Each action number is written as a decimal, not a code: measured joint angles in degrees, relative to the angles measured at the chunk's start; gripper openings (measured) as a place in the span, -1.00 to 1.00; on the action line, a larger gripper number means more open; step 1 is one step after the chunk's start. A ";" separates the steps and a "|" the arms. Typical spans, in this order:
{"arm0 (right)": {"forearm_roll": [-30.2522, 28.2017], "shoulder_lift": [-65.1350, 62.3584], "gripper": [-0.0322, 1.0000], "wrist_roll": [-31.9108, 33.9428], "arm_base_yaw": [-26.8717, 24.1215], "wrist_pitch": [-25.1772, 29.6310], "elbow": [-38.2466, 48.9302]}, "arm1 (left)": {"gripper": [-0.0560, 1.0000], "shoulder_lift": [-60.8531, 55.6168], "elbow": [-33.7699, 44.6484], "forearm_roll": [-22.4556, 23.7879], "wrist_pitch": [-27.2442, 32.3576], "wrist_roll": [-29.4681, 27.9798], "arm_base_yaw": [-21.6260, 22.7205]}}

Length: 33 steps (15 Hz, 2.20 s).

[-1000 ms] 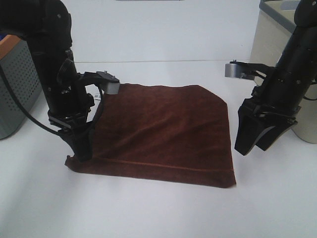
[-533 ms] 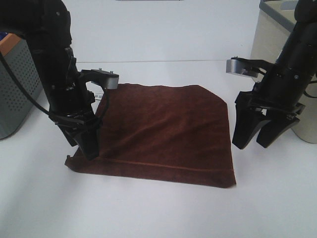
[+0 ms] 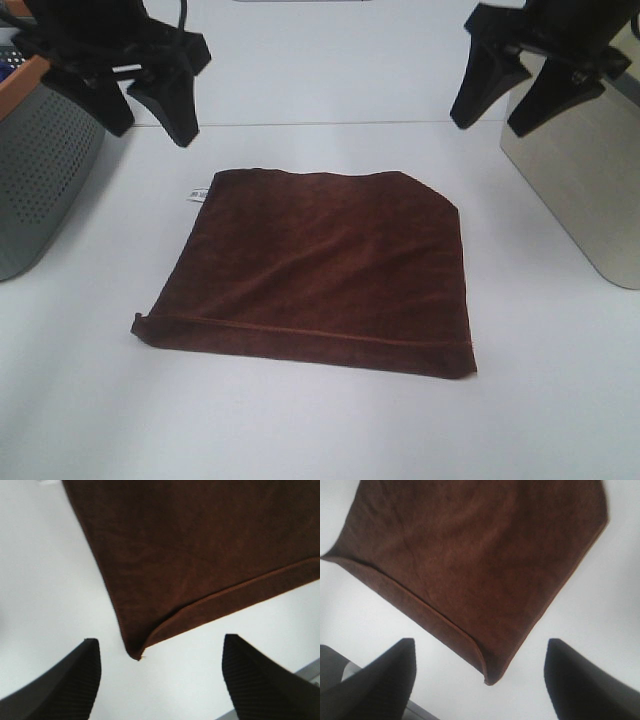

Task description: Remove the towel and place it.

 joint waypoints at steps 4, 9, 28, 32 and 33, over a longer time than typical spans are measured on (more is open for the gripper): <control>-10.60 -5.44 0.28 9.80 -3.84 0.23 -7.05 | 0.35 -8.31 -0.46 8.71 0.11 -2.35 4.35; -13.58 -12.83 0.28 11.86 -17.53 0.29 -7.16 | 0.35 -16.79 -0.46 9.57 0.23 -2.41 21.43; -7.39 -76.83 0.28 -6.59 -18.39 -3.15 51.68 | 0.34 -69.61 41.88 15.13 -3.61 -2.81 31.11; -7.39 -85.54 0.28 -6.13 -18.39 -10.49 59.53 | 0.34 -76.26 50.53 16.73 -10.03 -2.92 31.11; -7.39 -86.06 0.28 -6.07 -18.39 -10.49 59.70 | 0.34 -77.29 51.51 16.79 -10.37 -2.98 31.11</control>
